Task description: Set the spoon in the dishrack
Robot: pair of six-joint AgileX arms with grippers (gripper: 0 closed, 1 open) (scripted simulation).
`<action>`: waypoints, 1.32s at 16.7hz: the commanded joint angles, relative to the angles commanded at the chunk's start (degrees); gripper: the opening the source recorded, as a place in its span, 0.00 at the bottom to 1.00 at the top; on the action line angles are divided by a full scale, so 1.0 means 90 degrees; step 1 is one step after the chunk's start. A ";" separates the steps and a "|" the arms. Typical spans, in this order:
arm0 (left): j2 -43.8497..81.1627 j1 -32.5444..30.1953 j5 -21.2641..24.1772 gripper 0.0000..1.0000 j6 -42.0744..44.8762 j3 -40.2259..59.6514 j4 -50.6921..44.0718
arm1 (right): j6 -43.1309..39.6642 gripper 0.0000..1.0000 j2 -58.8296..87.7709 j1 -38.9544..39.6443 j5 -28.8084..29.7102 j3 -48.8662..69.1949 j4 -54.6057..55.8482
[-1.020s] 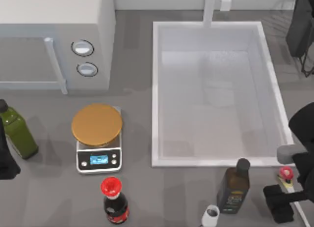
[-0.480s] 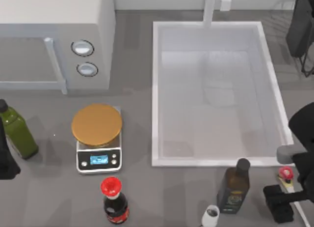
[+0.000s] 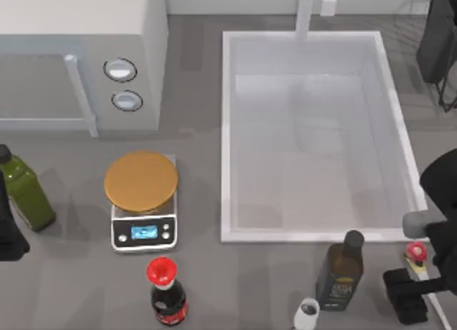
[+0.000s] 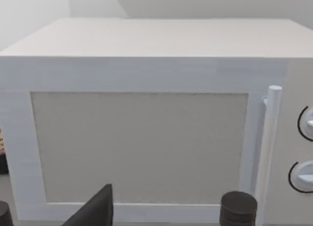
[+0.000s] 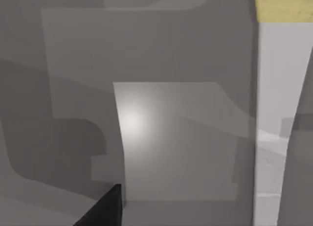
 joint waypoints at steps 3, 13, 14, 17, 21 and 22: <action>0.0000 0.0000 0.0000 1.00 0.0000 0.0000 0.0000 | 0.0000 0.00 0.0000 0.0000 0.0000 0.0000 0.0000; 0.0000 0.0000 0.0000 1.00 0.0000 0.0000 0.0000 | -0.0031 0.00 -0.0666 -0.0015 -0.0130 0.1222 -0.2324; 0.0000 0.0000 0.0000 1.00 0.0000 0.0000 0.0000 | -0.0024 0.00 -0.0684 -0.0023 -0.0158 0.1553 -0.2791; 0.0000 0.0000 0.0000 1.00 0.0000 0.0000 0.0000 | -0.0021 0.00 -0.0907 0.0001 -0.0185 0.2813 -0.4384; 0.0000 0.0000 0.0000 1.00 0.0000 0.0000 0.0000 | -0.0059 0.00 -0.1417 0.0005 -0.0077 0.4121 -0.5852; 0.0000 0.0000 0.0000 1.00 0.0000 0.0000 0.0000 | -0.0060 0.00 -0.1514 -0.0012 -0.0053 0.4305 -0.6066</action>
